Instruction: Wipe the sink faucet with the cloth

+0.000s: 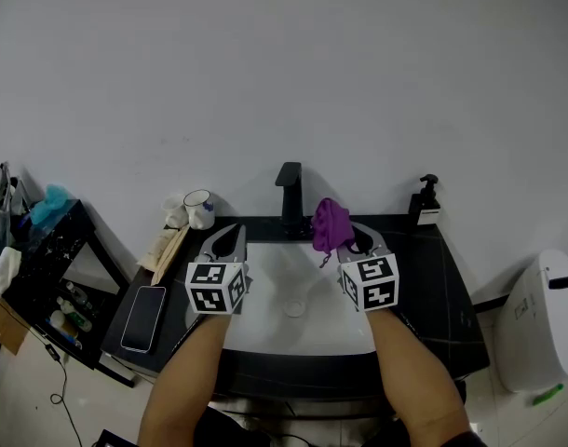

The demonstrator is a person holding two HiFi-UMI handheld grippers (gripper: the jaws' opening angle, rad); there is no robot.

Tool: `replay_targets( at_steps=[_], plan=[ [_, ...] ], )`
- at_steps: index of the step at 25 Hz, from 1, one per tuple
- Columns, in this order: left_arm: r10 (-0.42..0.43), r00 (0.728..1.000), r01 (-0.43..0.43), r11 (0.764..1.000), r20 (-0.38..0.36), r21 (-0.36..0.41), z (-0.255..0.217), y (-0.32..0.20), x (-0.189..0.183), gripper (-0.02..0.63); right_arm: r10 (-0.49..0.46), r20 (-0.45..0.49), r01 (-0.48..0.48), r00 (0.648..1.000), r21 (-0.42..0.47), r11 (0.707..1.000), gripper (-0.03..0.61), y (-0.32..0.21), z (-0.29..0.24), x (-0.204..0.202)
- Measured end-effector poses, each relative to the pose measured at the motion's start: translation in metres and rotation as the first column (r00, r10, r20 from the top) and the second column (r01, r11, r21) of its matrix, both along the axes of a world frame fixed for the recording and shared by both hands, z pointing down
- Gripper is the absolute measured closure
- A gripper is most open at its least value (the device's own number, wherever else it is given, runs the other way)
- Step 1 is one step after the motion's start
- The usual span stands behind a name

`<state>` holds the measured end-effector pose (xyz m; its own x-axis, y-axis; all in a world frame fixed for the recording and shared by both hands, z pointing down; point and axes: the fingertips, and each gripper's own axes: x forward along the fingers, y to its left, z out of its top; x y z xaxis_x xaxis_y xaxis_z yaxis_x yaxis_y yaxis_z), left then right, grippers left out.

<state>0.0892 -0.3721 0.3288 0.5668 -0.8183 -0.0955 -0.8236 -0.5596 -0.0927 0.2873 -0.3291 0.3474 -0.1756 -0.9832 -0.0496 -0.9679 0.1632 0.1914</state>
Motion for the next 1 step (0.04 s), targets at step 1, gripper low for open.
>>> replay_targets(
  at_steps=[1],
  plan=[
    [0.0,1.0,0.0,1.0,-0.001,0.001,-0.0004,-0.0004,-0.0001,0.595,0.0,-0.003,0.0,1.0,0.001,1.0,0.505,-0.0004,-0.0001,-0.0002]
  ],
)
